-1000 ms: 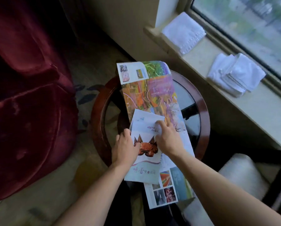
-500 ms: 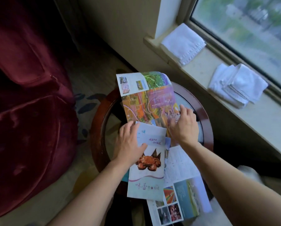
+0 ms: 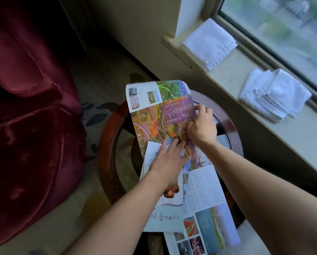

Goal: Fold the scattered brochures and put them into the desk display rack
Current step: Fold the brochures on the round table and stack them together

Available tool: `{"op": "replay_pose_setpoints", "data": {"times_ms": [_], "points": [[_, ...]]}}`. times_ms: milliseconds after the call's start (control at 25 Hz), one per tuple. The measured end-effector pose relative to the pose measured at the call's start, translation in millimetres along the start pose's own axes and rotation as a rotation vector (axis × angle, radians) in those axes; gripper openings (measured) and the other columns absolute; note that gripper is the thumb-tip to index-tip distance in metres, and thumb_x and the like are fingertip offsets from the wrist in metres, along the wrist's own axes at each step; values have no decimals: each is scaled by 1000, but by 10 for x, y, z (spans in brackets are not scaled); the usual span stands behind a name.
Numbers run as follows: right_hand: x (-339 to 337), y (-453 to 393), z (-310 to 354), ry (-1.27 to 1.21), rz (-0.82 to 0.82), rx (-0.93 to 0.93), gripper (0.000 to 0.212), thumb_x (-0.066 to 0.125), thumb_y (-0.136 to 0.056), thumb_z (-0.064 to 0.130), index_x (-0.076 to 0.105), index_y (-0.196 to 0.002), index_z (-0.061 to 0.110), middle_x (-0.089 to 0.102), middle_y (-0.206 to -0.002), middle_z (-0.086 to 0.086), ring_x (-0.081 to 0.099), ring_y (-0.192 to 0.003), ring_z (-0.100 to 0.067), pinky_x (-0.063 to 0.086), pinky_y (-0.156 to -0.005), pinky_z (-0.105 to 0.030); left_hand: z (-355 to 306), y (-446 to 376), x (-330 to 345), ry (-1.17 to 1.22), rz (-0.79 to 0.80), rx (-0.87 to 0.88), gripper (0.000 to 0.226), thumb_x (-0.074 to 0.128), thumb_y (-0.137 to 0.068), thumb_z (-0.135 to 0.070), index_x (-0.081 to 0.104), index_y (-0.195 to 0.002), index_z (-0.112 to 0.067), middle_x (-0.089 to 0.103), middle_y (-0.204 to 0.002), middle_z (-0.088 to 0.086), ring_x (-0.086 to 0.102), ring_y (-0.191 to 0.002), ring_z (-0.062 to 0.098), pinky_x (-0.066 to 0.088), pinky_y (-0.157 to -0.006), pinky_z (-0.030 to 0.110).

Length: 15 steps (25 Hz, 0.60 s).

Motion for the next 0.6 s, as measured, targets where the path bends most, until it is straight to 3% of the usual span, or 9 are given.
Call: {"op": "replay_pose_setpoints", "data": {"times_ms": [120, 280, 440, 520, 600], "points": [[14, 74, 108, -18, 33, -53, 31, 58, -83, 21, 42, -108, 30, 48, -105, -2, 50, -74, -28, 40, -63, -37, 124, 87, 8, 13, -17, -58, 72, 58, -90, -16, 26, -154, -24, 0, -167, 12, -6, -153, 33, 4, -122, 55], [-161, 103, 180, -96, 4, -49, 31, 55, -82, 9, 46, -107, 25, 58, -108, -4, 59, -86, -31, 43, -68, -40, 409, 327, 94, 18, 6, -143, 68, 57, -87, -10, 31, -150, -14, -9, -167, 14, -11, -153, 34, 10, -122, 54], [-713, -5, 417, -193, -126, -139, 19, 50, -85, 28, 48, -104, 27, 56, -101, 0, 56, -81, -25, 36, -67, -36, 743, 586, 187, 107, 35, -254, 61, 54, -86, -5, 34, -144, -9, -10, -166, 16, -11, -153, 33, 11, -123, 50], [-1028, -100, 650, -219, -134, -227, 20, 55, -86, 37, 48, -104, 31, 62, -102, 1, 60, -84, -22, 43, -69, -38, 756, 639, 211, 125, 46, -255, 63, 58, -84, -7, 35, -143, -11, -6, -166, 16, -8, -153, 33, 11, -123, 48], [-1280, -94, 897, -247, -73, -311, 22, 58, -85, 35, 49, -105, 35, 69, -100, 5, 64, -87, -18, 47, -69, -37, 782, 651, 134, 298, 6, -298, 70, 64, -86, -16, 32, -149, -16, -4, -167, 12, -6, -153, 30, 9, -124, 46]]}}
Point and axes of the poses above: each hand's wrist, its own y-axis away from the middle knuckle, its own x-axis out of the palm, z = x × y, the point moved 6 cm from there along -y, towards the middle knuckle
